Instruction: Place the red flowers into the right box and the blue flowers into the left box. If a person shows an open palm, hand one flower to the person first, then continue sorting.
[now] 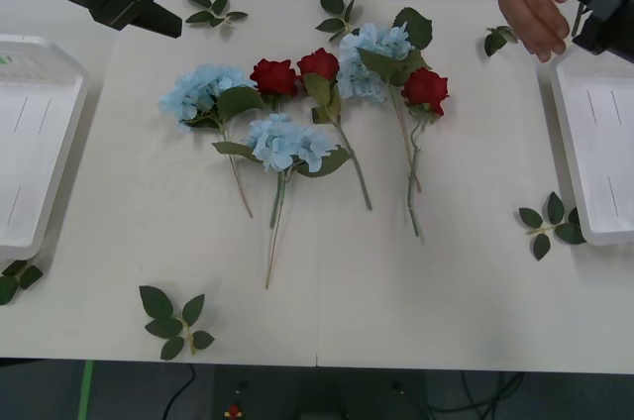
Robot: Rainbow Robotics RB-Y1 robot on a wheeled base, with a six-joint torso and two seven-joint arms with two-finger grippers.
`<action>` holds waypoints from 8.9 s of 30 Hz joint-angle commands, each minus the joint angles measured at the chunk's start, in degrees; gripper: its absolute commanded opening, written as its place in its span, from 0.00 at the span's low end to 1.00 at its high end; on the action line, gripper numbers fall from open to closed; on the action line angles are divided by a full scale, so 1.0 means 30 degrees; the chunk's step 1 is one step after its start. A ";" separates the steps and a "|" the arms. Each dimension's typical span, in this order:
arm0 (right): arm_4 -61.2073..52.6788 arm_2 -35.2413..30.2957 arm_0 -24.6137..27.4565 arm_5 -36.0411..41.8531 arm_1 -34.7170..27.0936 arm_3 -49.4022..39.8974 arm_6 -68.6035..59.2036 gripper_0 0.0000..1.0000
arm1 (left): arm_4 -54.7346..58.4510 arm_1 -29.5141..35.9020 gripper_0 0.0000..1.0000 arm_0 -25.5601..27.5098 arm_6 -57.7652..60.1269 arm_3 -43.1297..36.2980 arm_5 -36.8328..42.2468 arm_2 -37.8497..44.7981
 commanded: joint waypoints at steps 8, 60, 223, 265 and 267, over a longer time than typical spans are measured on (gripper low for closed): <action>0.1580 0.2173 -0.2010 -0.1697 0.1669 0.0437 0.0708 0.00 | 0.0080 0.0648 1.00 -0.1002 0.0084 -0.0109 -0.0010 0.0632; 0.2283 0.2055 -0.1512 0.7619 -0.0294 0.0466 -1.2241 1.00 | -0.2703 0.0911 1.00 -0.0972 0.6500 0.0330 0.1748 -0.1155; 2.2616 0.5952 -0.9012 0.4572 -0.0499 1.7956 -1.8892 1.00 | -0.7918 0.2728 0.00 -0.0064 -0.7445 0.8534 -0.5752 -0.2971; 1.5936 0.7768 -0.8777 0.9289 0.6533 0.6882 -1.2886 1.00 | -1.1170 0.3929 0.00 1.5786 -1.6732 0.7186 -1.2461 0.7224; 1.5936 0.8325 -0.9393 0.8498 0.7206 0.8024 -1.2768 1.00 | -1.1287 0.3929 0.00 1.5756 -1.6761 0.7948 -1.3867 0.6726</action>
